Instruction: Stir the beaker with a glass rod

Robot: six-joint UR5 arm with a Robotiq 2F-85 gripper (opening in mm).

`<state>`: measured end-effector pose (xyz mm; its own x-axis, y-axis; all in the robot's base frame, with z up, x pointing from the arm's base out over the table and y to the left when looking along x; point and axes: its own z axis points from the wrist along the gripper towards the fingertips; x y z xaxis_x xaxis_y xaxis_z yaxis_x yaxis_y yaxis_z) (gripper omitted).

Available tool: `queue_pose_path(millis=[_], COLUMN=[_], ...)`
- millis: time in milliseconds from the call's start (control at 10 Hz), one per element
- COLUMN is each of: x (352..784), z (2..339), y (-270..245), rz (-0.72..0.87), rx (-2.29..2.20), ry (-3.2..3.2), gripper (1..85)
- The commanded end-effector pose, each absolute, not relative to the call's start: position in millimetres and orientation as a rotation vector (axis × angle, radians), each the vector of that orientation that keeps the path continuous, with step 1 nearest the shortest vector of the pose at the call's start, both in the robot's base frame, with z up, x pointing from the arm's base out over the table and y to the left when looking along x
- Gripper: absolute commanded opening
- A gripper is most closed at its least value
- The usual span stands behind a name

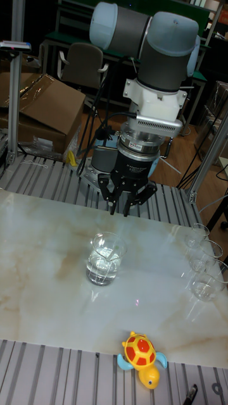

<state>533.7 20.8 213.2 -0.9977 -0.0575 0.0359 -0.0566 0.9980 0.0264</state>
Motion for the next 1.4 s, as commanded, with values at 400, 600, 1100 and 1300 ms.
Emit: queue_pose_path(millis=[400,600,1100,1300], x=[540.3,542.6,563.2,567.6], z=[223.2,229.9,234.1,234.2], y=[26.5,20.8,46.9,43.7], rz=[-0.037,0.016,-0.127,-0.108], rx=[0.113,0.199,0.259,0.225], ry=[-3.108,-3.116,-3.204,-3.223], gripper=[34.0,36.0,43.7,46.3])
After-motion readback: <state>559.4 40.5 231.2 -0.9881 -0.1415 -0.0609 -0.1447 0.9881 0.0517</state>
